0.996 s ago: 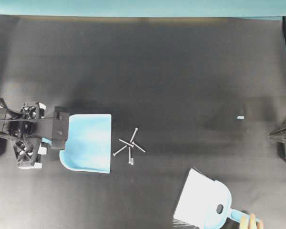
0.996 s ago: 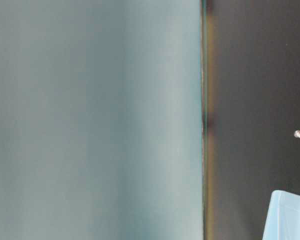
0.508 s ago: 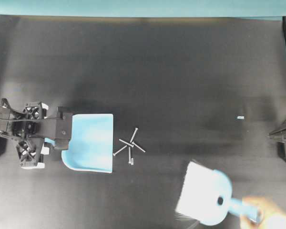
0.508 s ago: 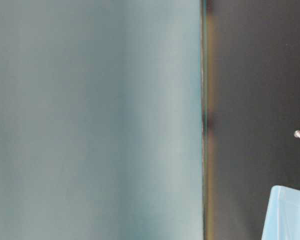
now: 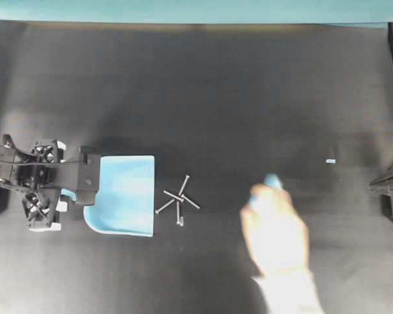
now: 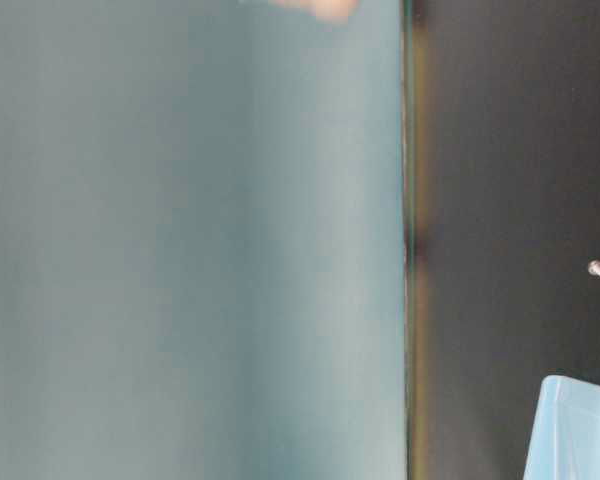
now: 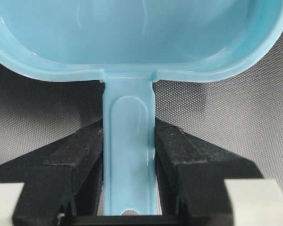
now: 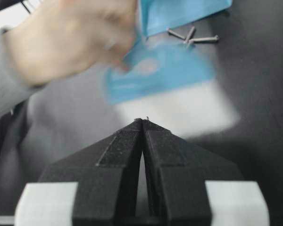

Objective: Hold the dustpan with the left arm, while a human hand uses a hand brush to gather screws into the dustpan.
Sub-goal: 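Hold the dustpan steady with the left gripper while the brush sweeps screws in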

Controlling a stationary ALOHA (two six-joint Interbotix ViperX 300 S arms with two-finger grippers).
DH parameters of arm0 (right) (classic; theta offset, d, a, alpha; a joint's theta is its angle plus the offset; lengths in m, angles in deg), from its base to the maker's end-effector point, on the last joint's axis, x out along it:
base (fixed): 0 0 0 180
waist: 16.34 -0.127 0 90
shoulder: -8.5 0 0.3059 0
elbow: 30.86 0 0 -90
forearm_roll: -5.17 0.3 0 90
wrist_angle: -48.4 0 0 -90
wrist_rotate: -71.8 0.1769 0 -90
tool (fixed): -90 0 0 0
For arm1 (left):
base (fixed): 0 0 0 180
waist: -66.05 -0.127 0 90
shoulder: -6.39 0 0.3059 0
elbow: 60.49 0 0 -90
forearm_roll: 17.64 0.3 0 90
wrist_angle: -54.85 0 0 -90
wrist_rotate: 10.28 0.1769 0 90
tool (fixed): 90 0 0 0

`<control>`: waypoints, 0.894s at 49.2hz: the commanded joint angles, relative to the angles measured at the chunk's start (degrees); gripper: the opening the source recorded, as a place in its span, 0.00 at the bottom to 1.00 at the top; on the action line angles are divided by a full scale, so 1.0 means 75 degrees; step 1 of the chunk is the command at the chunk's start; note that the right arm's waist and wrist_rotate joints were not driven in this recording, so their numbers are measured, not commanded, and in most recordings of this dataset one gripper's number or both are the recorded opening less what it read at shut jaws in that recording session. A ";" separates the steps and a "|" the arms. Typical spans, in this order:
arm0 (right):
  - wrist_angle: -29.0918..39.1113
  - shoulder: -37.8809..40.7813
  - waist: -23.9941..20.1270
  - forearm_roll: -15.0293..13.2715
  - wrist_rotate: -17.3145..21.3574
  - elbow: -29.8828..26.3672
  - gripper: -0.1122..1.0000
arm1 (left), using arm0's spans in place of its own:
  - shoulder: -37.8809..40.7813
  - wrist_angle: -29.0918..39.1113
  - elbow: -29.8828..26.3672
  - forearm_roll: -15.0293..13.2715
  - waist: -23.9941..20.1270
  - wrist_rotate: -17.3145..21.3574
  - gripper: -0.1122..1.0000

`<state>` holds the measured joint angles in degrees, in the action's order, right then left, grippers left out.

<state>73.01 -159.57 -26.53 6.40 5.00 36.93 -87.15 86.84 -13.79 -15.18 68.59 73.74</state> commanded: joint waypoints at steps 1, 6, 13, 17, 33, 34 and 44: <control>-0.0035 0.0035 0.0000 -0.0012 0.0000 -0.0129 0.10 | -0.0023 -0.0023 -0.0129 0.0023 -0.0035 0.0012 0.35; -0.0035 0.0047 0.0000 -0.0012 -0.0012 -0.0129 0.10 | -0.0023 -0.0023 -0.0141 0.0023 -0.0070 0.0023 0.35; -0.0035 0.0035 0.0000 -0.0012 0.0000 -0.0129 0.10 | -0.0023 -0.0023 -0.0141 0.0023 -0.0070 0.0023 0.35; -0.0035 0.0035 0.0000 -0.0012 -0.0012 -0.0129 0.10 | -0.0012 -0.0023 -0.0152 0.0023 -0.0082 0.0023 0.35; -0.0035 0.0035 0.0000 -0.0012 0.0000 -0.0129 0.10 | 0.0129 -0.0070 -0.0211 0.0023 -0.0059 0.0023 0.35; -0.0035 0.0035 0.0000 -0.0012 0.0000 -0.0129 0.10 | 0.0141 -0.0082 -0.0211 0.0023 -0.0059 0.0023 0.35; -0.0035 0.0035 0.0000 -0.0012 -0.0012 -0.0129 0.10 | 0.0199 -0.0199 -0.0293 0.0023 -0.0070 -0.0012 0.35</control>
<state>73.10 -159.57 -26.53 6.40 4.91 36.84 -85.66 86.14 -15.02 -15.18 68.15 73.74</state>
